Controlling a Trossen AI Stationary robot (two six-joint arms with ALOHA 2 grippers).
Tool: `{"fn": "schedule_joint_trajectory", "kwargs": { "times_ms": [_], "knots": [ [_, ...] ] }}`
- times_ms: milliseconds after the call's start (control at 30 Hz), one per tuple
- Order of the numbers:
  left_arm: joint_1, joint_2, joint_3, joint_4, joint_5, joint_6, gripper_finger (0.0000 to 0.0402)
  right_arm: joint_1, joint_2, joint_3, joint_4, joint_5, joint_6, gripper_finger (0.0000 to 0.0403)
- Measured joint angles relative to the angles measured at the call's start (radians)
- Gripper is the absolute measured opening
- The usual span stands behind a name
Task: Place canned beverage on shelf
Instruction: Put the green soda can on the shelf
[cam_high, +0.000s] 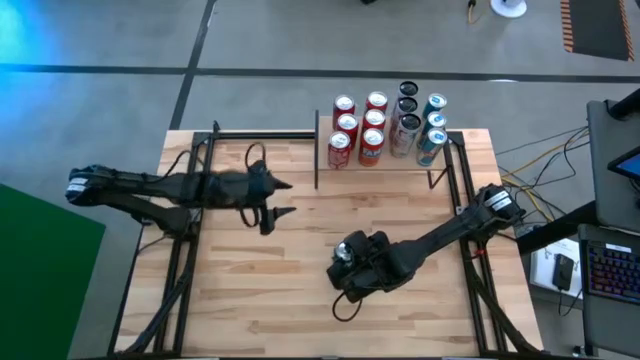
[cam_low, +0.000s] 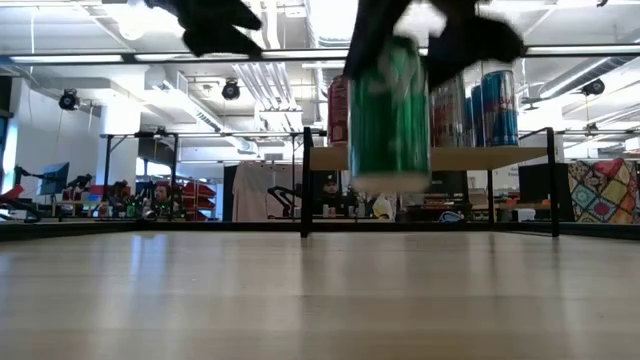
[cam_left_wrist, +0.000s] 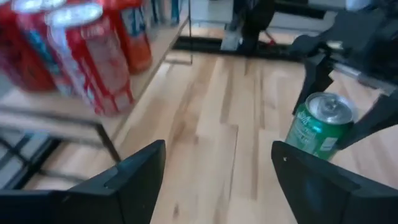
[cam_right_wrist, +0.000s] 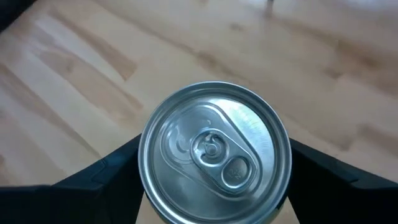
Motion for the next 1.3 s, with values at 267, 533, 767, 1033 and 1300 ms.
{"fn": "schedule_joint_trajectory", "kwargs": {
  "times_ms": [267, 533, 767, 1033, 1300],
  "knots": [
    [0.317, 0.147, 0.000, 0.195, 0.267, 0.070, 0.0239, 0.007, -0.009, 0.294, -0.358, 0.088, -0.063, 0.0295],
    [0.444, 0.346, 0.000, 0.506, 0.353, 0.098, 0.0190, -0.056, -0.152, 0.324, -0.445, 0.125, -0.299, 0.0295],
    [0.457, 0.431, 0.001, 0.625, 0.375, 0.121, 0.0177, -0.132, -0.383, 0.159, -0.231, 0.094, -0.517, 0.0295],
    [0.460, 0.567, 0.156, 0.531, 0.382, 0.124, 0.0154, -0.235, -0.511, 0.023, 0.110, 0.003, -0.738, 0.0295],
    [0.483, 0.624, 0.354, 0.140, 0.351, 0.142, 0.0130, -0.342, -0.486, 0.074, 0.164, -0.022, -0.842, 0.0295]
  ]
}}
